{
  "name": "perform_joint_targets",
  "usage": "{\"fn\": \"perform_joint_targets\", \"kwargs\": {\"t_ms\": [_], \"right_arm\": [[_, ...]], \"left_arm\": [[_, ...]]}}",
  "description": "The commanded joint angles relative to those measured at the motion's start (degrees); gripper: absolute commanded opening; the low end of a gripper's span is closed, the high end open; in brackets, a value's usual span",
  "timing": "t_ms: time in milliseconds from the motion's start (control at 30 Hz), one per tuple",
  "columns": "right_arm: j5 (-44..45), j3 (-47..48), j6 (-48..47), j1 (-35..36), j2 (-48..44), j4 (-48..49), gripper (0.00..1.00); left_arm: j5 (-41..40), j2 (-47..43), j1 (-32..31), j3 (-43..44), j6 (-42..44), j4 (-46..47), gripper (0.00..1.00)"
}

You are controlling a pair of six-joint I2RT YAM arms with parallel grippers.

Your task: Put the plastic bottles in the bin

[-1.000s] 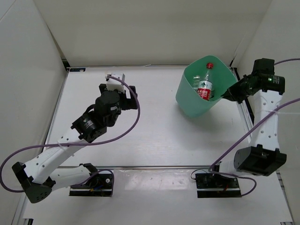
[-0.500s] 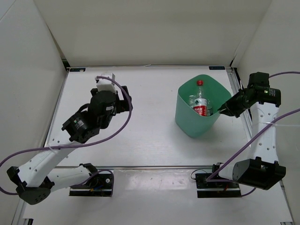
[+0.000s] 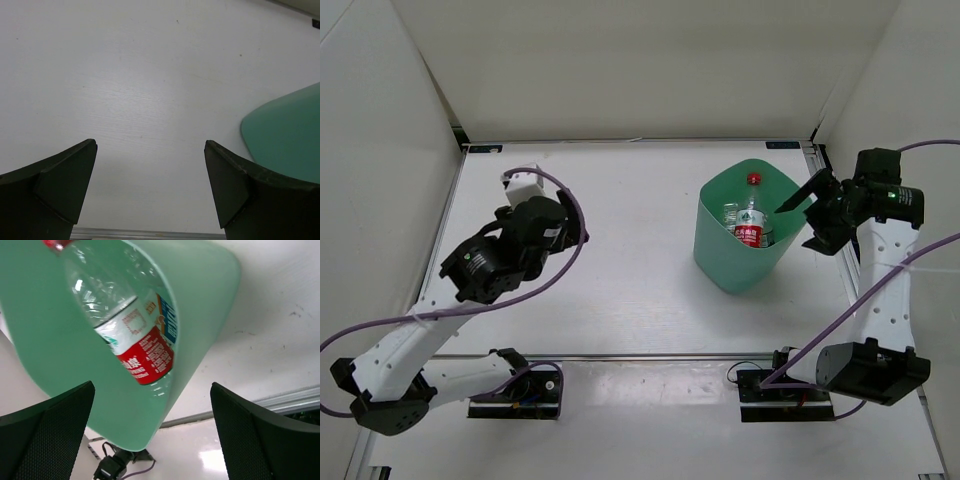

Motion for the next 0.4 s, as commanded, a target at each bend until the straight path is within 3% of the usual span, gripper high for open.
{"fn": "perform_joint_targets", "kwargs": {"t_ms": [0, 367], "right_arm": [[0.1, 4.9, -3.8, -0.2, -1.9, 1.5, 1.0], [1.8, 12.6, -7.1, -0.2, -7.1, -0.5, 1.0]], "left_arm": [[-2.3, -3.4, 0.1, -1.0, -0.5, -0.1, 1.0], [-2.4, -3.9, 0.1, -4.4, 1.2, 0.6, 1.0]]}}
